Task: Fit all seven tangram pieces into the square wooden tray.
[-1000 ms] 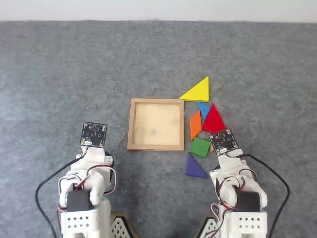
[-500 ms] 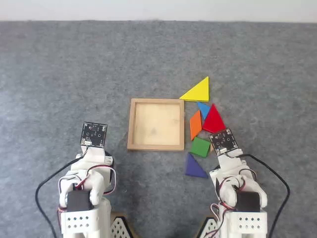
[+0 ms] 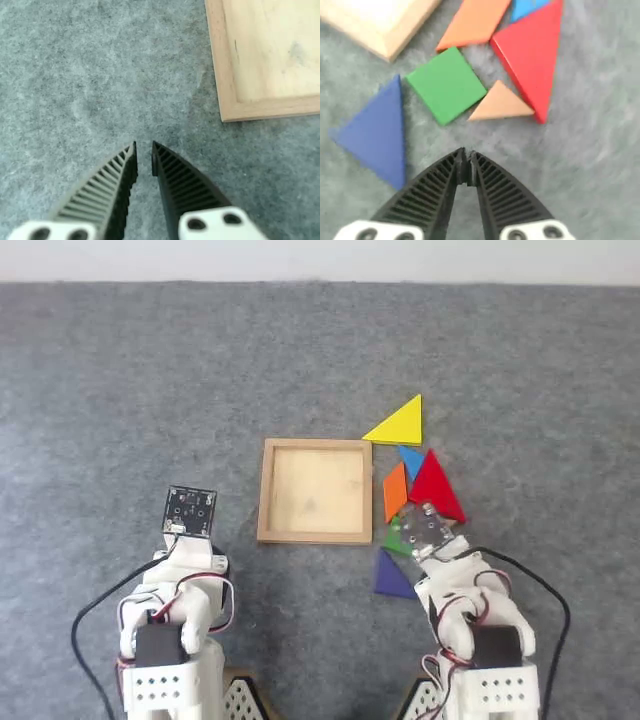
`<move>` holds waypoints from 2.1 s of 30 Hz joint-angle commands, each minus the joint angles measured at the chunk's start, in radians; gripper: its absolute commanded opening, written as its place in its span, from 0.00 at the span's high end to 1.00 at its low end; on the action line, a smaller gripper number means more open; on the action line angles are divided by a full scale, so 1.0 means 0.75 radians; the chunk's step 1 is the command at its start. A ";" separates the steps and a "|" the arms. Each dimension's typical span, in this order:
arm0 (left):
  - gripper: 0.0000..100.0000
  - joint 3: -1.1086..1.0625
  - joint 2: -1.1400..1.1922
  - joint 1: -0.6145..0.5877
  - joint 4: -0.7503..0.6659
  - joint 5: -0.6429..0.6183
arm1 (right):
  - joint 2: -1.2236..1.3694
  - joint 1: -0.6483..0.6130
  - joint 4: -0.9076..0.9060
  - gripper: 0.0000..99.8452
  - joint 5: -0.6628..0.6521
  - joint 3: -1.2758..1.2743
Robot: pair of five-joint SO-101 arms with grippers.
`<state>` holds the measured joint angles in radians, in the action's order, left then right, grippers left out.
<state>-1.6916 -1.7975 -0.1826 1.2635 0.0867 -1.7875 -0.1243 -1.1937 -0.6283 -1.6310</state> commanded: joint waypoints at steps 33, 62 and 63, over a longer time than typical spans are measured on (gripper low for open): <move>0.94 0.596 0.902 0.466 -0.638 -0.010 | 1.852 -0.103 0.778 0.68 0.376 0.959; 0.94 0.809 1.743 0.338 -0.968 -0.002 | 2.560 -0.134 0.467 0.68 0.370 1.555; 0.94 0.803 1.741 0.338 -0.968 -0.002 | 2.562 -0.144 0.437 0.68 0.348 1.559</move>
<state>-1.1270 -0.4887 0.0783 0.5547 0.0867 0.1320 -0.1979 -0.8163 -0.3475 -0.4956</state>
